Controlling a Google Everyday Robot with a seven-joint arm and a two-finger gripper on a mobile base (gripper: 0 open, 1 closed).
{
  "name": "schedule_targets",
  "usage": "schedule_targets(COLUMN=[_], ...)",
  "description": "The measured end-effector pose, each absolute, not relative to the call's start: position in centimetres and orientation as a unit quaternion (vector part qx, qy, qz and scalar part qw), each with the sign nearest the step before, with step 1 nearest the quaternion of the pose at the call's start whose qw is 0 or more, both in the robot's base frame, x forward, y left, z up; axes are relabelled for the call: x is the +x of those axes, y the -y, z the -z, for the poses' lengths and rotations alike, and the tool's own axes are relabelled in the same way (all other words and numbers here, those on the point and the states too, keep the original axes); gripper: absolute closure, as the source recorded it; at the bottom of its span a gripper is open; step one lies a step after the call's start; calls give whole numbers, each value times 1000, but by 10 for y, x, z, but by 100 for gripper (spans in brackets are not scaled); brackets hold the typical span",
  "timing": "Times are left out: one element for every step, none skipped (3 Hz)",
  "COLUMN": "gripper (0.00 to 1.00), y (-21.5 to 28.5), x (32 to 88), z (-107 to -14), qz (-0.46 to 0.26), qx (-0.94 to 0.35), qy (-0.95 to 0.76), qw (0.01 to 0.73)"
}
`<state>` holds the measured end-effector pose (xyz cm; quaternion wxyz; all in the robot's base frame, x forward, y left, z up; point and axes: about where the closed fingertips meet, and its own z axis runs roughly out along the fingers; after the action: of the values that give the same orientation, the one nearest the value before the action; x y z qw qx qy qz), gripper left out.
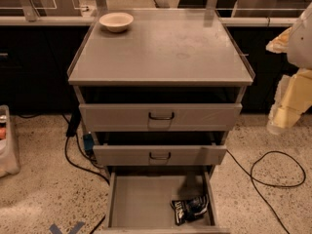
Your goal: Pick blue chip bag from bottom drawer and place on counter
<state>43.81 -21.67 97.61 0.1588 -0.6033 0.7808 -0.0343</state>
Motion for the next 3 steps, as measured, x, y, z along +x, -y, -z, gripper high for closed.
schedule_targets(gripper=[0,0,0], y=[217,221,227], x=[438,438,432], z=[-975,-959,-924], qz=[34,35,21], qx=[-603,-598,-592], qy=[-781,-783,-787], qw=[160,168,169])
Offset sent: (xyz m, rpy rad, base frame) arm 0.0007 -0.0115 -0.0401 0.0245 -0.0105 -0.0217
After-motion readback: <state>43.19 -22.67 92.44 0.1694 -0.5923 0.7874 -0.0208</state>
